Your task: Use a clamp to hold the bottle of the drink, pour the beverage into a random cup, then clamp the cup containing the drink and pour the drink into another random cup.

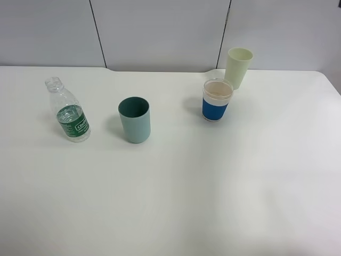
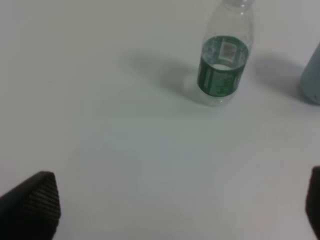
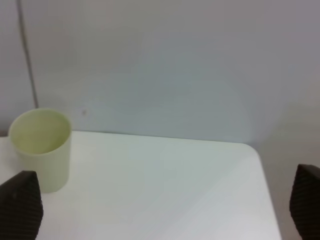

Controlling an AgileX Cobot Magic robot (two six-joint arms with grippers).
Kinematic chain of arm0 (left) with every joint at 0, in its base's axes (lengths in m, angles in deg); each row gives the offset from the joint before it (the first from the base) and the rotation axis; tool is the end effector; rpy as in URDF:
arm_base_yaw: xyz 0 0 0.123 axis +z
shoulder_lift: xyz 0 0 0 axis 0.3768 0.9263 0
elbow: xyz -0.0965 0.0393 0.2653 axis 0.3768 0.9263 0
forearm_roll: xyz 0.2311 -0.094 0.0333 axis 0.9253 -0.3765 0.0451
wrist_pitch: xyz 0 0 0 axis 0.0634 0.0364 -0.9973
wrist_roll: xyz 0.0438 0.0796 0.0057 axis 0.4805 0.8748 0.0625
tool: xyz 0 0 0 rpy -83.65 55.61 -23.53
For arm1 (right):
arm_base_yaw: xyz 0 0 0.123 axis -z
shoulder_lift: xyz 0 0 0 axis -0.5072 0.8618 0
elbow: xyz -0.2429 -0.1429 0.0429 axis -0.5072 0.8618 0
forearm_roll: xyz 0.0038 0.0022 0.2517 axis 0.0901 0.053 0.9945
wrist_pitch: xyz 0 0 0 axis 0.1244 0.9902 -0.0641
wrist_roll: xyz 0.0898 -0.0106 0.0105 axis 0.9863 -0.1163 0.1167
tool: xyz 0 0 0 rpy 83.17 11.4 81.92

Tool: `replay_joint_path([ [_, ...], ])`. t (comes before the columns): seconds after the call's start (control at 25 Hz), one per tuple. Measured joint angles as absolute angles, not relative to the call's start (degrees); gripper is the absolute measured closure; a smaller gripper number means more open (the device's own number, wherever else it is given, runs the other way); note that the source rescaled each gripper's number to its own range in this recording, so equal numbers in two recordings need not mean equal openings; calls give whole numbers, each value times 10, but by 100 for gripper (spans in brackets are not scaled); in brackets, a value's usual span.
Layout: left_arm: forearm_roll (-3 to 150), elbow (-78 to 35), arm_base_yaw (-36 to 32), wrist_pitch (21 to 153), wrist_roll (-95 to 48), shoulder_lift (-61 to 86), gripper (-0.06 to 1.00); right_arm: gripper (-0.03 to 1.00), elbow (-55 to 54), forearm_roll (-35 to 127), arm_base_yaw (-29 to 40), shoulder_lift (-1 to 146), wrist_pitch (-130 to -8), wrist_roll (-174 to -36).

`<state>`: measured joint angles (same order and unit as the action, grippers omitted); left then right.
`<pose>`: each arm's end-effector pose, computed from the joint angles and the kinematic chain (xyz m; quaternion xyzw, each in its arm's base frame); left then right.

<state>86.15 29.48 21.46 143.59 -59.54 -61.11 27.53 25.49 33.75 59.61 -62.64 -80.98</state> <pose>-0.0060 -0.0007 0.2790 -0.0065 0.8487 -0.0152 0.5286 0.2314 -0.0186 0.3667 -0.0349 0.8116 -0.0939 0.5755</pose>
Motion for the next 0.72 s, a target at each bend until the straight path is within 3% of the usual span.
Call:
replay_joint_path([
  [0.32, 862, 295, 215, 1436, -595, -611, -6, -2, 275, 252, 339, 459, -531, -788],
  [0.72, 862, 295, 215, 1436, -595, -611, -6, -2, 275, 215, 341, 259, -324, -780],
])
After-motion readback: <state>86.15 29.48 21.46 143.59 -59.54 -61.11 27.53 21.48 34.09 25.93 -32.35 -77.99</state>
